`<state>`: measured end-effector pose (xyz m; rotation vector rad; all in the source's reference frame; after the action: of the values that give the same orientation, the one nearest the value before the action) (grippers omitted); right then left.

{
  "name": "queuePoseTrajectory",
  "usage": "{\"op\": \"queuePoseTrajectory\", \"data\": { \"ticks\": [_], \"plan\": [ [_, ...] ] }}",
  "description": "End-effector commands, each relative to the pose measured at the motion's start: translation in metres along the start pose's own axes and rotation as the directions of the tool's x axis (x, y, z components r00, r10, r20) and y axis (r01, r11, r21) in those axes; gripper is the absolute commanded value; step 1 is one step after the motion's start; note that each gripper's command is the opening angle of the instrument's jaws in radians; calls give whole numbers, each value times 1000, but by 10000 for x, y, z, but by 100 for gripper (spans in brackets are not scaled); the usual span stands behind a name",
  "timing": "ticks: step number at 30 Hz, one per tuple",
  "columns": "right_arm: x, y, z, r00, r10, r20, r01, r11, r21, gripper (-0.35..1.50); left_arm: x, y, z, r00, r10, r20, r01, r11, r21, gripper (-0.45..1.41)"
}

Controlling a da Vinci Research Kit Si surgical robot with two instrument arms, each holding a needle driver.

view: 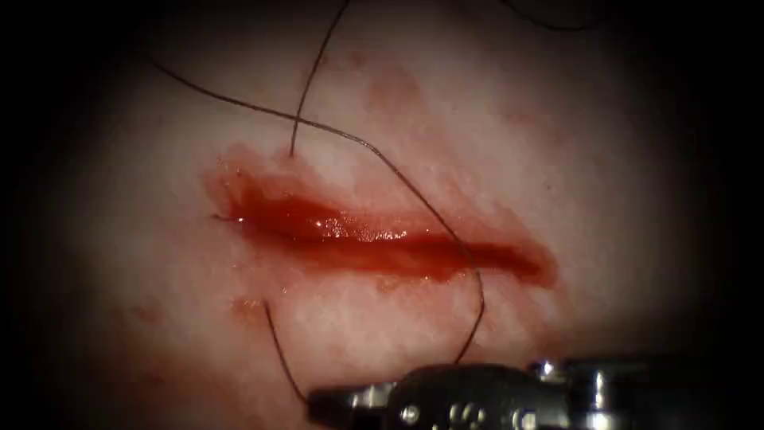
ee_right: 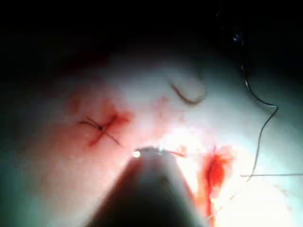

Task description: Wound Closure

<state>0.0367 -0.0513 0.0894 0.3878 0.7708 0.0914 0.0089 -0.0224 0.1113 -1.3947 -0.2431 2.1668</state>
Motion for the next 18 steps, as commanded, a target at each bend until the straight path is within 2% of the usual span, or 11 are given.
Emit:
{"op": "queuePoseTrajectory", "data": {
  "ticks": [1,6,12,13,14,15,16,18],
  "plan": [
    [0,-11,-3,1000,0,0,0,1000,8,-35,-5,3,9,1000,-1,-2,1,1000,-9,-45],
    [-11,-43,-38,1000,-14,7,14,999,32,-35,-2,11,19,1000,21,-14,-22,999,-35,-45],
    [-16,-57,-54,1000,-22,5,21,999,41,-35,5,24,28,998,55,-36,-58,994,-88,-45],
    [-13,-52,-57,1000,-12,-22,12,999,36,-11,8,26,28,997,61,-40,-65,993,-97,-45],
    [-7,-43,-64,996,19,-90,-20,1000,-8,76,9,26,26,997,68,-45,-73,991,-111,-45],
    [-7,-43,-64,996,19,-90,-20,1000,-8,76,9,26,26,997,68,-45,-73,991,-111,-45],
    [-1,-32,-79,982,36,-183,-49,997,-66,120,9,26,23,996,70,-54,-76,988,-133,-45],
    [3,-21,-99,965,48,-259,-72,994,-84,121,8,28,20,995,70,-73,-82,982,-172,-45]
  ]
}}
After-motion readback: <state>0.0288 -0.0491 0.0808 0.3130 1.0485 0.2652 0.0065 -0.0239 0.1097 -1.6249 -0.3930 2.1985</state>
